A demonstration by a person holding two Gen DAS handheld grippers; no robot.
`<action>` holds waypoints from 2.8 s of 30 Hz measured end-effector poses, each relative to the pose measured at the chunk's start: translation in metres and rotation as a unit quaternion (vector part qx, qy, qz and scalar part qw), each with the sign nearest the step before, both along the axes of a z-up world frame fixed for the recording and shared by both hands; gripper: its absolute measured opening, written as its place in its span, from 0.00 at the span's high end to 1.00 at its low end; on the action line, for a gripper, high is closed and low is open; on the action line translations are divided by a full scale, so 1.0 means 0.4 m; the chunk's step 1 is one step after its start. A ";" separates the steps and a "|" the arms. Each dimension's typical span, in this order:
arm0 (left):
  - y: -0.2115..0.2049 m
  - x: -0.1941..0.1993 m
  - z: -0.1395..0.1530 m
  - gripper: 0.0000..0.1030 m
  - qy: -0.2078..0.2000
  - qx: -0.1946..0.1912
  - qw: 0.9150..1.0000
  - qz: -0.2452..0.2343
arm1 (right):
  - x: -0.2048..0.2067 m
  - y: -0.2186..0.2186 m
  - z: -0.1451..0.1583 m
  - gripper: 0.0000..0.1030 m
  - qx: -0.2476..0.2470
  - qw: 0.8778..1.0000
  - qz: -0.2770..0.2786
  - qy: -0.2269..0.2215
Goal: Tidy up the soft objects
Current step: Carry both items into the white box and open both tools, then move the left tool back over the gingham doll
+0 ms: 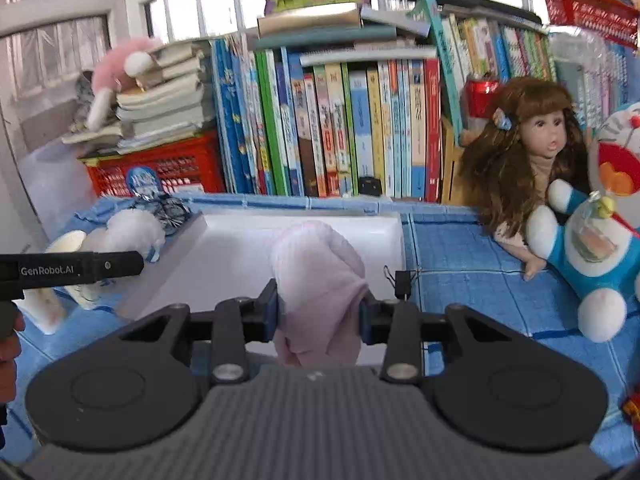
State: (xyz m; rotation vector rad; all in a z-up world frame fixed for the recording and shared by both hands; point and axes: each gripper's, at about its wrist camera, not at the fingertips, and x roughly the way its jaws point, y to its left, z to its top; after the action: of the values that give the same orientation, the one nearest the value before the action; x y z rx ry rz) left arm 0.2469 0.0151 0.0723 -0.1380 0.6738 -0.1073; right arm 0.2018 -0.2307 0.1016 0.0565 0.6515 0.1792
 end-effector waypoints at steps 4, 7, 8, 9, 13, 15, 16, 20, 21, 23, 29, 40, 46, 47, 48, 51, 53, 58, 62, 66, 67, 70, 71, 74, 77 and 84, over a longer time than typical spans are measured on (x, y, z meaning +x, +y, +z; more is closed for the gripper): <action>-0.013 0.049 -0.050 0.44 0.021 0.023 0.999 0.006 | 0.061 -0.001 -0.045 0.59 -0.005 0.999 -0.014 0.031; -0.016 0.072 -0.076 0.44 0.035 0.030 0.999 0.011 | 0.091 0.001 -0.075 0.59 -0.007 0.998 -0.023 0.050; -0.017 0.075 -0.083 0.44 0.038 0.032 0.999 0.011 | 0.097 0.002 -0.083 0.59 -0.008 0.998 -0.024 0.054; -0.018 0.079 -0.089 0.44 0.040 0.034 0.999 0.010 | 0.101 0.002 -0.090 0.59 -0.007 0.998 -0.024 0.056; -0.021 0.089 -0.110 0.44 0.051 0.039 0.998 0.006 | 0.117 0.008 -0.114 0.58 -0.011 0.997 -0.024 0.067; -0.022 0.092 -0.116 0.44 0.056 0.038 0.998 0.006 | 0.124 0.011 -0.125 0.58 -0.016 0.997 -0.025 0.072; -0.021 0.094 -0.118 0.44 0.057 0.037 0.998 0.006 | 0.128 0.012 -0.131 0.57 -0.017 0.997 -0.024 0.075; -0.022 0.098 -0.124 0.42 0.064 0.034 0.997 0.002 | 0.135 0.015 -0.150 0.54 -0.019 0.996 -0.025 0.082; -0.023 0.098 -0.124 0.41 0.064 0.033 0.997 0.001 | 0.135 0.015 -0.153 0.49 -0.018 0.996 -0.024 0.082; -0.025 0.094 -0.119 0.39 0.056 0.033 0.998 0.003 | 0.135 0.014 -0.155 0.39 -0.018 0.996 -0.024 0.080; -0.030 0.052 -0.069 0.19 0.010 0.039 0.999 -0.004 | 0.123 0.010 -0.136 0.25 -0.005 0.997 -0.018 0.068; -0.025 -0.120 0.038 0.09 -0.047 0.056 0.997 -0.028 | 0.019 0.020 -0.053 0.14 -0.024 1.000 0.010 0.011; -0.018 -0.266 0.038 0.08 -0.073 0.068 0.994 -0.040 | -0.089 0.032 -0.021 0.05 -0.042 0.998 0.033 -0.032; -0.013 -0.291 0.033 0.08 -0.074 0.070 0.994 -0.041 | -0.109 0.032 -0.018 0.04 -0.042 0.998 0.037 -0.040; -0.009 -0.308 0.029 0.08 -0.075 0.071 0.994 -0.041 | -0.131 0.032 -0.016 0.02 -0.041 0.997 0.041 -0.048; 0.005 -0.362 0.014 0.08 -0.076 0.067 0.994 -0.037 | -0.188 0.036 -0.014 0.00 -0.041 0.996 0.052 -0.066; 0.020 -0.391 0.005 0.08 -0.076 0.063 0.995 -0.031 | -0.220 0.036 -0.015 0.00 -0.043 0.995 0.056 -0.073; 0.059 -0.452 -0.012 0.05 -0.078 0.054 0.995 -0.013 | -0.288 0.032 -0.027 0.00 -0.048 0.994 0.059 -0.081; 0.080 -0.483 -0.031 0.05 -0.074 0.060 0.995 -0.003 | -0.333 0.020 -0.044 0.00 -0.060 0.993 0.050 -0.085; 0.092 -0.513 -0.057 0.05 -0.068 0.067 0.995 0.002 | -0.364 0.003 -0.065 0.00 -0.065 0.994 0.039 -0.077; 0.093 -0.519 -0.062 0.04 -0.067 0.069 0.995 0.004 | -0.371 -0.001 -0.070 0.00 -0.066 0.994 0.038 -0.075; 0.095 -0.534 -0.080 0.04 -0.062 0.073 0.995 0.008 | -0.397 -0.010 -0.083 0.00 -0.068 0.995 0.033 -0.072; 0.097 -0.540 -0.086 0.04 -0.061 0.074 0.995 0.011 | -0.404 -0.010 -0.086 0.00 -0.069 0.995 0.031 -0.072; 0.101 -0.553 -0.103 0.04 -0.058 0.073 0.995 0.015 | -0.425 -0.014 -0.100 0.00 -0.070 0.995 0.024 -0.069; 0.103 -0.560 -0.118 0.04 -0.049 0.072 0.996 0.016 | -0.437 -0.016 -0.114 0.00 -0.068 0.996 0.019 -0.062; 0.109 -0.554 -0.150 0.13 -0.023 0.058 0.998 0.015 | -0.456 -0.015 -0.141 0.00 -0.071 0.996 0.017 -0.048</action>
State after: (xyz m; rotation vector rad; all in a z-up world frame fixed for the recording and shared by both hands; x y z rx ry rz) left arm 0.0253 0.0587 0.0122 -0.0336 0.6305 -0.0419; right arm 0.0195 -0.2366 0.0452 -0.0999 0.5684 0.1674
